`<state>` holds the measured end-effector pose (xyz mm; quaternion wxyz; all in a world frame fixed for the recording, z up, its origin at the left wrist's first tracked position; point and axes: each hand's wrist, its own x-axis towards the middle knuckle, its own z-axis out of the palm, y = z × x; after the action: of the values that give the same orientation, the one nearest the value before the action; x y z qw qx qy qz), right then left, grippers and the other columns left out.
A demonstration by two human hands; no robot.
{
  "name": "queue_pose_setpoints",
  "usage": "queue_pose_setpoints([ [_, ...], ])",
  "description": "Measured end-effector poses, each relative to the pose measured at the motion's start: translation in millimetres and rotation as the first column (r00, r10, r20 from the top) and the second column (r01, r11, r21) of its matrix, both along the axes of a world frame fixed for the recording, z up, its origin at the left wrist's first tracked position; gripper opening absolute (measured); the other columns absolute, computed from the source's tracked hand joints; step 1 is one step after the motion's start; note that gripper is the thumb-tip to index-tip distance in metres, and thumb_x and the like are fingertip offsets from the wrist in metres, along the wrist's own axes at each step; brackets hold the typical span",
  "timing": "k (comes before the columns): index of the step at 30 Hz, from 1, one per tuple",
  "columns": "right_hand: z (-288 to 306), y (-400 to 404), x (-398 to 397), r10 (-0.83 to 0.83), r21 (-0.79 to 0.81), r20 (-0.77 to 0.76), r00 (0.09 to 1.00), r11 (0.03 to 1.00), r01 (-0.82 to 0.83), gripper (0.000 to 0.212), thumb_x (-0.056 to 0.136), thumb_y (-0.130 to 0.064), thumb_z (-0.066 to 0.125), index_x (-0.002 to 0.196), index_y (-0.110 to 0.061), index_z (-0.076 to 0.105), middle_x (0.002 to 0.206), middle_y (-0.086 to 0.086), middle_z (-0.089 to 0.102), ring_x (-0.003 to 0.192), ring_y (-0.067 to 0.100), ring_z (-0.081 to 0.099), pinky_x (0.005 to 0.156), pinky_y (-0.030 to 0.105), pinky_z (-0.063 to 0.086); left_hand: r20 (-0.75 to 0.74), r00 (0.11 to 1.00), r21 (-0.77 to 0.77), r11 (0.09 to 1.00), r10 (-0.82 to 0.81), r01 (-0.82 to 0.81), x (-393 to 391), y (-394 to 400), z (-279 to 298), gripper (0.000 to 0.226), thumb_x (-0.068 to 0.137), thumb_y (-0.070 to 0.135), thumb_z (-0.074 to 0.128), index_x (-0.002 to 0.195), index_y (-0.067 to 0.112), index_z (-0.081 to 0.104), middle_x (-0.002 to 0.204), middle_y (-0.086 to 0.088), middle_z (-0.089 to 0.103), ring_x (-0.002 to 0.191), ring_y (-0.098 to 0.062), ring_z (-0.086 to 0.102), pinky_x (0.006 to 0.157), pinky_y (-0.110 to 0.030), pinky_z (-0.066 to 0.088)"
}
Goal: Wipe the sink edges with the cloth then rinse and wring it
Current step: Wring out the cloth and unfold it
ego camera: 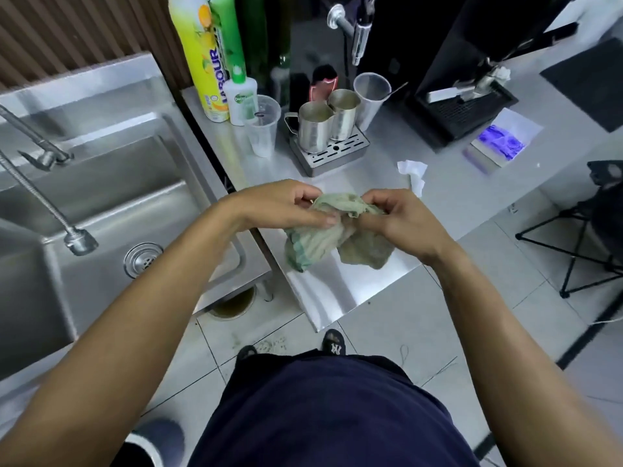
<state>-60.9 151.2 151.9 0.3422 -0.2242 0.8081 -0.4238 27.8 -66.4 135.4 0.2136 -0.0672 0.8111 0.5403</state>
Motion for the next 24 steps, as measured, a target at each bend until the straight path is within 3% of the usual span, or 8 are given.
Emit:
queue_pose_setpoints([
  [5, -25, 18, -36, 0.132, 0.041, 0.343, 0.930, 0.987, -0.156, 0.016, 0.089, -0.022, 0.077, 0.082, -0.012, 0.067, 0.072, 0.008, 0.065, 0.065, 0.019, 0.062, 0.062, 0.032, 0.042, 0.141, 0.987, 0.240, 0.964, 0.078, -0.110, 3, 13, -35, 0.041, 0.089, 0.035, 0.071, 0.114, 0.004, 0.067, 0.114, -0.022, 0.071, 0.102, -0.019, 0.064, 0.099, -0.039, 0.048],
  [8, -49, 8, -63, 0.149, 0.095, 0.420, 0.895, 0.974, -0.206, 0.020, 0.086, -0.034, 0.081, 0.083, -0.017, 0.071, 0.082, 0.004, 0.073, 0.071, 0.018, 0.068, 0.063, 0.025, 0.053, 0.139, 0.976, 0.212, 0.958, 0.167, -0.194, 1, 19, -64, 0.034, 0.088, 0.035, 0.074, 0.114, 0.015, 0.067, 0.115, 0.001, 0.071, 0.110, -0.015, 0.064, 0.106, -0.038, 0.044],
  [10, -82, 2, -77, 0.251, 0.267, 0.281, 0.926, 0.907, -0.327, 0.035, 0.082, -0.046, 0.082, 0.105, -0.022, 0.072, 0.104, 0.002, 0.075, 0.093, 0.019, 0.071, 0.078, 0.028, 0.055, 0.176, 0.947, -0.135, 0.959, 0.269, -0.248, 6, 20, -90, 0.041, 0.087, 0.041, 0.079, 0.123, 0.030, 0.063, 0.133, 0.008, 0.063, 0.121, -0.015, 0.059, 0.105, -0.036, 0.044],
  [12, -120, 1, -85, 0.412, 0.508, 0.029, 0.911, 0.779, -0.369, 0.064, 0.084, -0.049, 0.079, 0.138, -0.026, 0.055, 0.132, 0.007, 0.062, 0.120, 0.025, 0.059, 0.097, 0.035, 0.048, 0.044, 0.861, -0.454, 0.778, 0.507, -0.435, 15, 34, -116, 0.047, 0.089, 0.036, 0.075, 0.131, 0.031, 0.056, 0.141, 0.004, 0.055, 0.126, -0.020, 0.054, 0.105, -0.041, 0.044],
  [14, -146, 6, -81, 0.455, 0.586, -0.181, 0.872, 0.762, -0.276, 0.071, 0.088, -0.047, 0.073, 0.148, -0.024, 0.044, 0.143, 0.011, 0.052, 0.132, 0.032, 0.047, 0.107, 0.043, 0.041, -0.275, 0.721, -0.461, 0.571, 0.636, -0.679, 21, 63, -135, 0.026, 0.091, 0.024, 0.066, 0.117, 0.024, 0.061, 0.123, 0.000, 0.062, 0.113, -0.021, 0.059, 0.097, -0.044, 0.050],
  [15, -154, 10, -77, 0.426, 0.568, -0.247, 0.870, 0.791, -0.227, 0.066, 0.090, -0.044, 0.070, 0.147, -0.023, 0.045, 0.142, 0.012, 0.053, 0.132, 0.033, 0.047, 0.108, 0.045, 0.040, -0.356, 0.693, -0.421, 0.555, 0.626, -0.718, 20, 77, -143, 0.016, 0.093, 0.019, 0.062, 0.109, 0.022, 0.062, 0.113, 0.000, 0.064, 0.106, -0.019, 0.060, 0.090, -0.042, 0.052],
  [19, -171, 29, -59, 0.305, 0.514, -0.281, 0.910, 0.849, -0.125, 0.053, 0.095, -0.046, 0.062, 0.139, -0.019, 0.052, 0.128, 0.010, 0.061, 0.124, 0.034, 0.052, 0.102, 0.044, 0.042, -0.336, 0.860, -0.463, 0.728, 0.384, -0.506, 7, 121, -176, 0.025, 0.095, 0.013, 0.061, 0.119, 0.017, 0.065, 0.125, -0.005, 0.063, 0.116, -0.027, 0.057, 0.096, -0.044, 0.049],
  [24, -188, 40, -54, 0.202, 0.485, -0.230, 0.952, 0.872, -0.068, 0.039, 0.091, -0.038, 0.069, 0.123, -0.017, 0.060, 0.111, 0.005, 0.073, 0.104, 0.029, 0.066, 0.092, 0.040, 0.053, -0.181, 0.952, -0.631, 0.713, 0.247, -0.305, 11, 139, -210, 0.051, 0.109, 0.030, 0.037, 0.158, 0.023, 0.029, 0.168, 0.000, 0.022, 0.156, -0.024, 0.013, 0.126, -0.044, 0.014],
])
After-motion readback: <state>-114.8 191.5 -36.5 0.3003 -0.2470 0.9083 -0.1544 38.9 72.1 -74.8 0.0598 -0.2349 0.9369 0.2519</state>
